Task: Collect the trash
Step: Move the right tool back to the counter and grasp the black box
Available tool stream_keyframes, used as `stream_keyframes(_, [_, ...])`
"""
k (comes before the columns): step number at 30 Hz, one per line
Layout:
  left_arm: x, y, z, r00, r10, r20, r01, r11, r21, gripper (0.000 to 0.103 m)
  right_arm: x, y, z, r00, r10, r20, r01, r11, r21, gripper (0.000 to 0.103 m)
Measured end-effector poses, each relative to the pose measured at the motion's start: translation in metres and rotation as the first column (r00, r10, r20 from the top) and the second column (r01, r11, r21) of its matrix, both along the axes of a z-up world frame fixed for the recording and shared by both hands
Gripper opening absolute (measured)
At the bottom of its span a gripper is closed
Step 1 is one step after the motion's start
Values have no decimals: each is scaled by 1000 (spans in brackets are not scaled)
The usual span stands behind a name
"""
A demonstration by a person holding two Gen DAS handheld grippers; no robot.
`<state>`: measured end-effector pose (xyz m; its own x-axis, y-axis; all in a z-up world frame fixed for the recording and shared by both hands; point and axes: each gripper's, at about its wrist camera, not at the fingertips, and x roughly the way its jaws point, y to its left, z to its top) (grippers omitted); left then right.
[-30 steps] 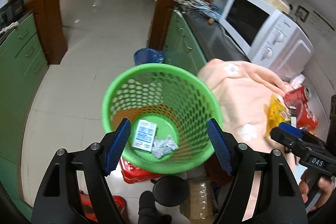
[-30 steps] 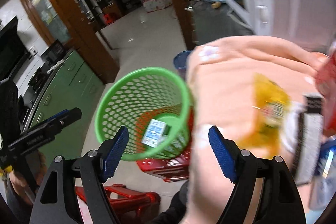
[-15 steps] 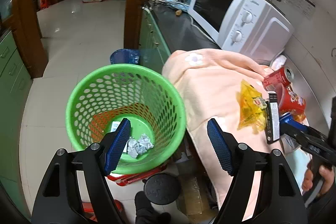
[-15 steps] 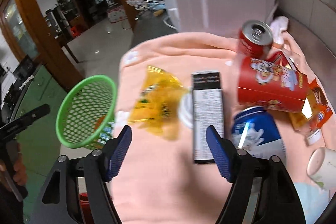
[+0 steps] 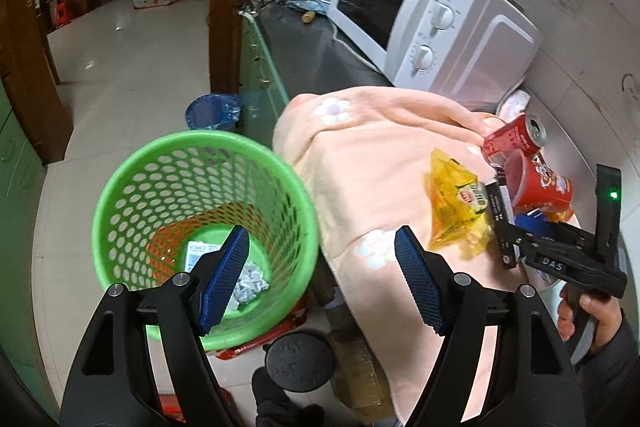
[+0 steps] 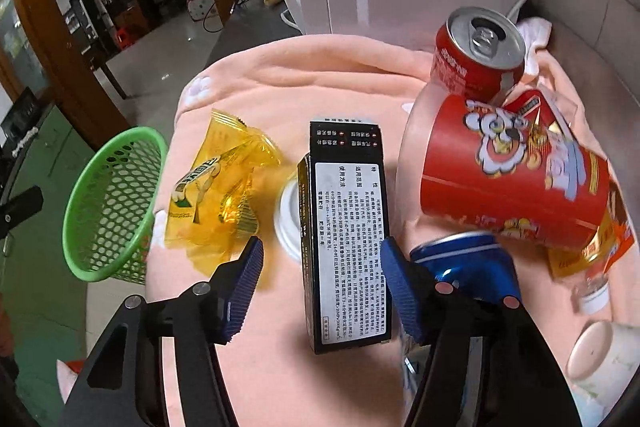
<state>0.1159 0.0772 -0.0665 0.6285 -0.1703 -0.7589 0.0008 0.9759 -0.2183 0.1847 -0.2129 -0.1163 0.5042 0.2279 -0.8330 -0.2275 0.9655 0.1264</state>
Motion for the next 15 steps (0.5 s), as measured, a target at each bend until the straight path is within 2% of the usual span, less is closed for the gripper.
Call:
stream_keyframes(14, [15, -36, 8, 997, -81, 13, 81, 997, 7, 74, 3, -3, -9, 1000, 10, -30, -11, 1000, -13, 59])
stream_keyframes(15, [17, -39, 8, 996, -87, 13, 87, 996, 6, 74, 4, -3, -11, 999, 12, -35, -13, 1000, -13, 56])
